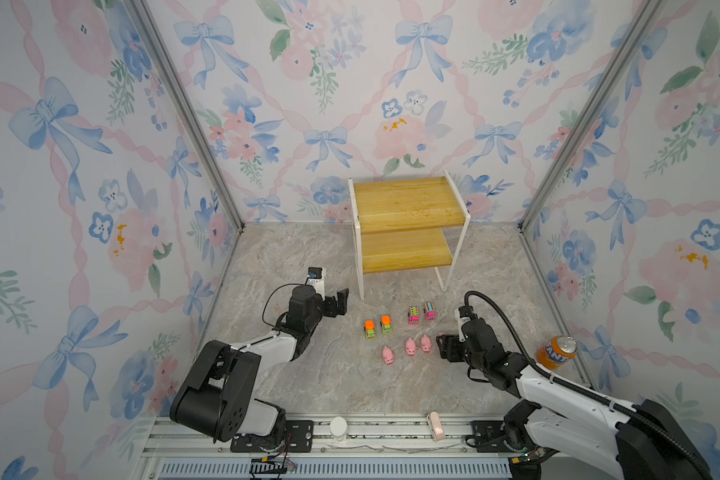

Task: Place and organize the plastic toys onto the shelf
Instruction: 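Move the right gripper over the pink pig nearest the robot, then lower the open right gripper around the pink pig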

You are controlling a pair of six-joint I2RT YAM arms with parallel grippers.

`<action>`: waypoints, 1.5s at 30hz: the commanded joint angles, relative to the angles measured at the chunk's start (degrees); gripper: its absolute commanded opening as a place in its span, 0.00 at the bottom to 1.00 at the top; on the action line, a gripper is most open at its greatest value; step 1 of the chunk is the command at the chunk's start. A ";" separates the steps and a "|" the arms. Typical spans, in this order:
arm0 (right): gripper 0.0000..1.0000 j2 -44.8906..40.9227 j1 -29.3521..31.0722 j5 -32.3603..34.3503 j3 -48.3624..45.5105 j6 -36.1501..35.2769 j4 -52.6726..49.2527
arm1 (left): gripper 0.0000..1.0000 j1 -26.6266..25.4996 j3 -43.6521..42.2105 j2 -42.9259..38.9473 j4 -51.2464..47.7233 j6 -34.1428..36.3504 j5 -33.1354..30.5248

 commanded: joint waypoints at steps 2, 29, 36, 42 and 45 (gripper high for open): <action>0.72 2.40 -0.58 -1.11 2.36 -0.75 -2.11 | 0.98 -0.42 0.41 -0.01 -0.02 1.28 0.09; 0.59 11.08 -0.02 0.83 5.65 2.47 -3.74 | 0.98 -0.45 -1.32 -2.45 -0.02 1.40 -3.25; 0.56 13.00 0.52 2.59 6.45 5.00 -3.03 | 0.98 -0.48 -1.19 -1.80 -0.02 1.50 -3.51; 0.50 15.82 -0.12 2.76 8.75 5.50 -4.40 | 0.98 -0.43 -1.18 -1.35 -0.02 1.46 -3.48; 0.47 16.45 -0.42 2.69 9.25 5.40 -4.41 | 0.98 -0.42 -1.18 -1.25 -0.02 1.53 -3.64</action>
